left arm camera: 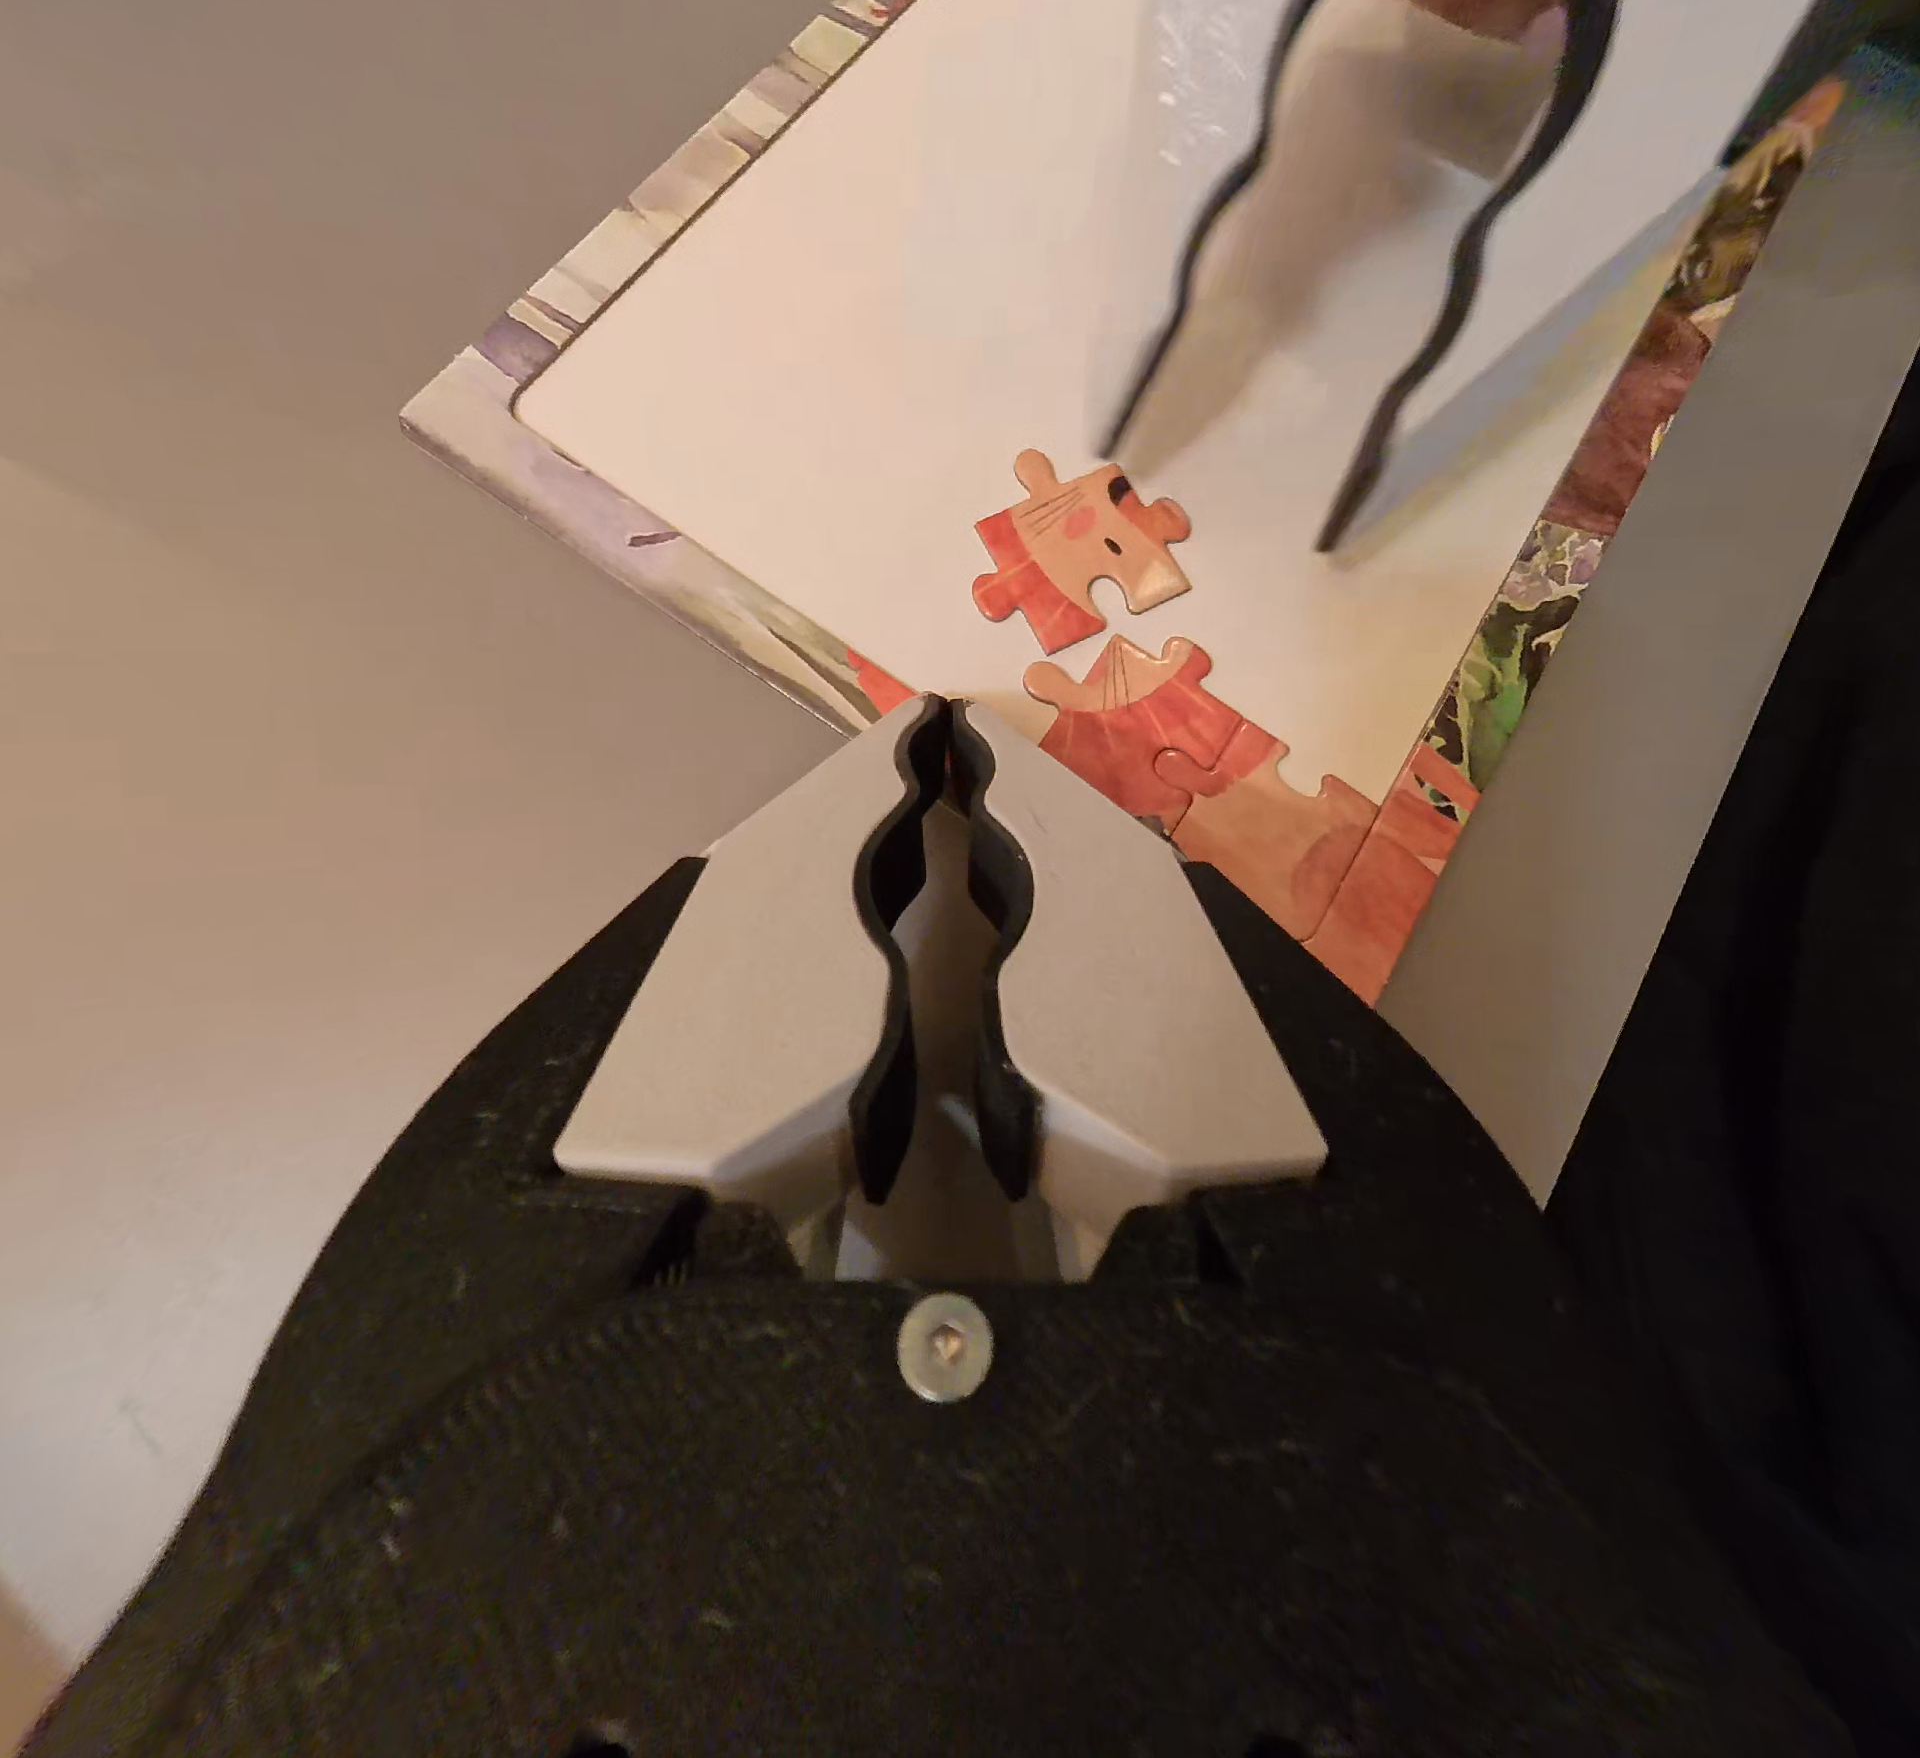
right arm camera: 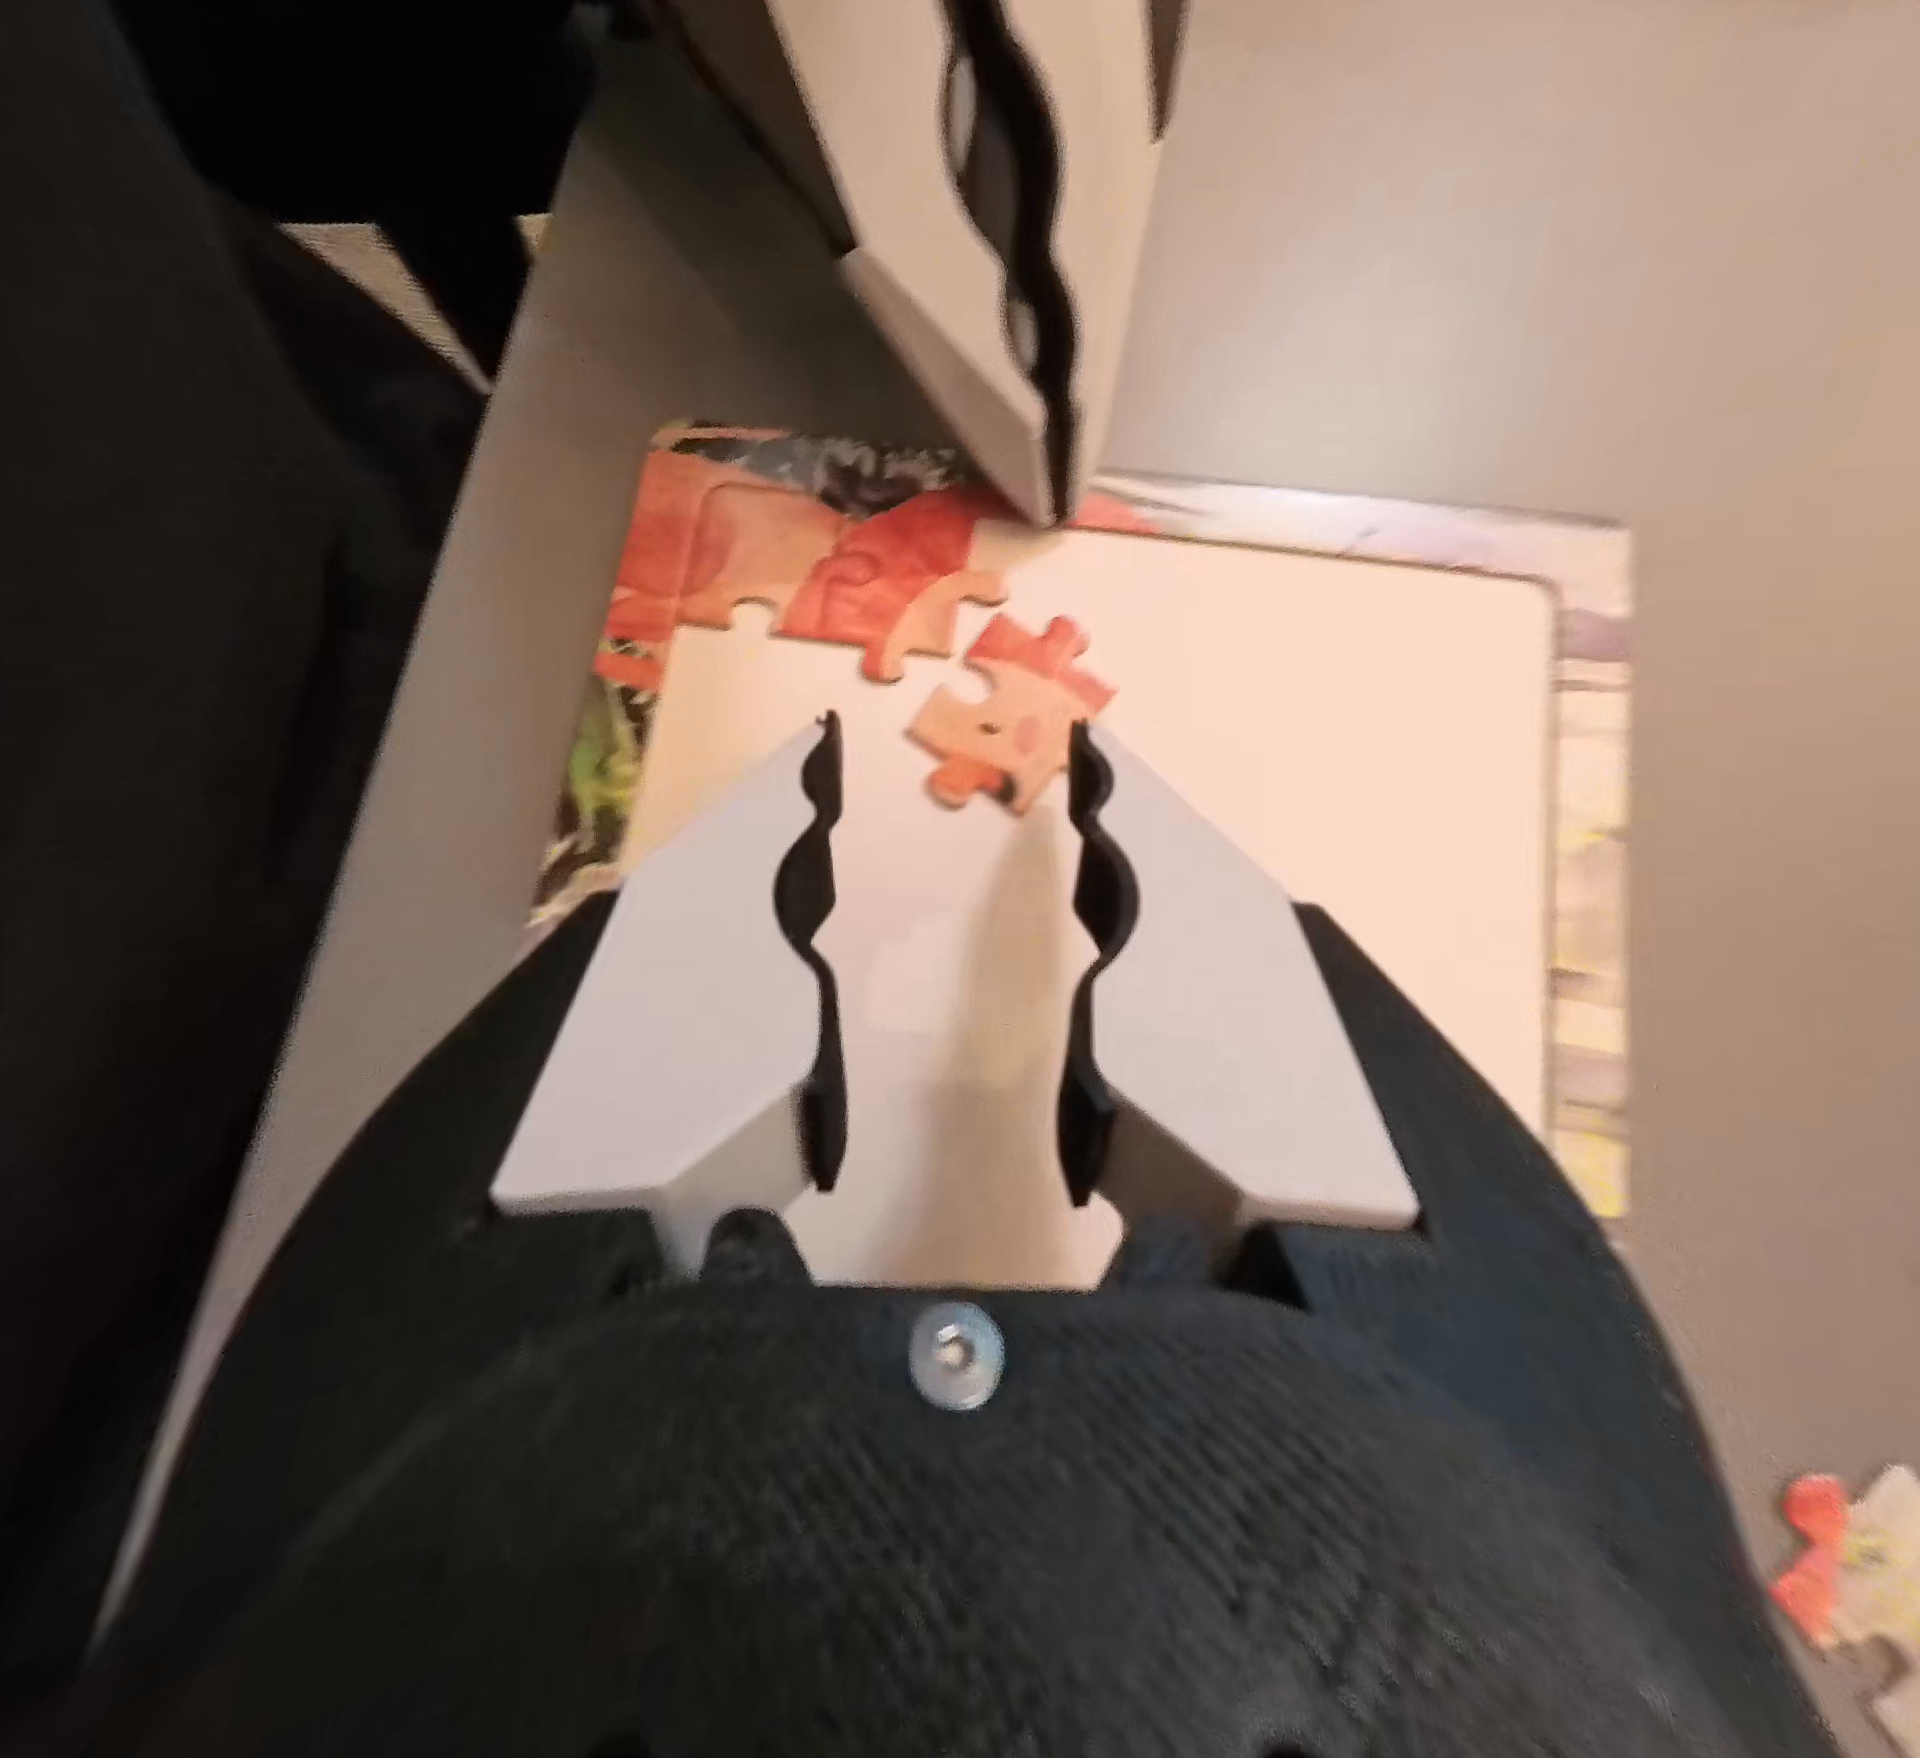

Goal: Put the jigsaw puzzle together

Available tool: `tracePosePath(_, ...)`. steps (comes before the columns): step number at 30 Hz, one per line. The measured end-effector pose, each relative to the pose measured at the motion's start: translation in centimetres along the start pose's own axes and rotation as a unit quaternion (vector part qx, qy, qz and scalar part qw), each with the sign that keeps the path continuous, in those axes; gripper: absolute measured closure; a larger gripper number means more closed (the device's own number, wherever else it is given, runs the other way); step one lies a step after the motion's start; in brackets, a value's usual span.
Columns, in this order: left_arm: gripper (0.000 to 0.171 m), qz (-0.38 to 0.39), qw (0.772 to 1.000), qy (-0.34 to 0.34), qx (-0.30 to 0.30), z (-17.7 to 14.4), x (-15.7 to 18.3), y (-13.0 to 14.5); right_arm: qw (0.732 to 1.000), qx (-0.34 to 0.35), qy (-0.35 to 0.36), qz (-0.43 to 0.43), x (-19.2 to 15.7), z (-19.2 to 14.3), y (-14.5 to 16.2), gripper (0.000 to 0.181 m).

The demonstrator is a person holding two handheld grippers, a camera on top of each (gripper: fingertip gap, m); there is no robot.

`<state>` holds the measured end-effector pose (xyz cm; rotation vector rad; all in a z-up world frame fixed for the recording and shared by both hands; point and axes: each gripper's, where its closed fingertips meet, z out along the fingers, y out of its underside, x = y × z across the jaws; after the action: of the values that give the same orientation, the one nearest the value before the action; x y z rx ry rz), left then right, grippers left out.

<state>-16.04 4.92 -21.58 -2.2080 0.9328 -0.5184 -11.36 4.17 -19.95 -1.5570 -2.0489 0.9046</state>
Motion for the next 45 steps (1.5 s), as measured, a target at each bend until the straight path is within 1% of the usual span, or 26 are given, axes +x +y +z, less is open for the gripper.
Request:
tracePosePath(1,0.171,0.0,1.0,0.0,0.0,0.0,0.0,0.0,1.0,0.003,0.009,-0.006,0.6,0.2,-0.2,0.137)
tracePosePath(2,0.171,-0.001,1.0,0.001,0.0,0.0,0.0,0.0,1.0,0.002,0.003,-0.007,0.8,0.4,-0.2,0.136)
tracePosePath(6,0.171,0.002,1.0,-0.002,0.0,0.0,0.0,0.0,0.999,-0.006,-0.034,0.012,0.4,1.1,0.6,0.13)
tracePosePath(9,0.171,0.005,1.0,-0.005,0.0,0.0,0.0,0.0,0.998,-0.001,-0.047,0.031,-0.5,0.8,0.7,0.128)
tracePosePath(16,0.171,0.003,1.0,-0.004,0.0,0.0,0.0,0.0,0.998,-0.013,-0.035,0.056,-2.2,0.2,1.4,0.123)
tracePosePath(21,0.171,0.004,1.0,-0.004,0.0,0.0,0.0,0.0,0.998,-0.023,-0.024,0.051,-2.2,-0.1,1.9,0.134)
tracePosePath(23,0.171,0.004,1.0,-0.004,0.0,0.0,0.0,0.0,0.998,-0.018,-0.009,0.051,-1.6,-0.3,1.9,0.135)
tracePosePath(28,0.171,0.003,1.0,-0.003,0.0,0.0,0.0,0.0,0.999,0.016,0.037,0.034,0.2,-0.3,0.6,0.132)
tracePosePath(31,0.171,0.002,1.0,-0.002,0.0,0.0,0.0,0.0,0.999,0.001,0.037,0.018,0.3,0.5,0.9,0.127)
tracePosePath(33,0.171,0.001,1.0,-0.002,0.0,0.0,0.0,0.0,0.999,-0.005,0.034,0.009,0.3,1.0,1.1,0.126)
tracePosePath(39,0.171,-0.001,1.0,0.001,0.0,0.0,0.0,0.0,1.0,-0.015,0.022,-0.001,-0.6,0.9,1.3,0.142)
tracePosePath(45,0.171,-0.002,1.0,0.001,0.0,0.0,0.0,0.0,0.999,-0.014,0.029,0.006,-1.3,0.9,1.3,0.142)
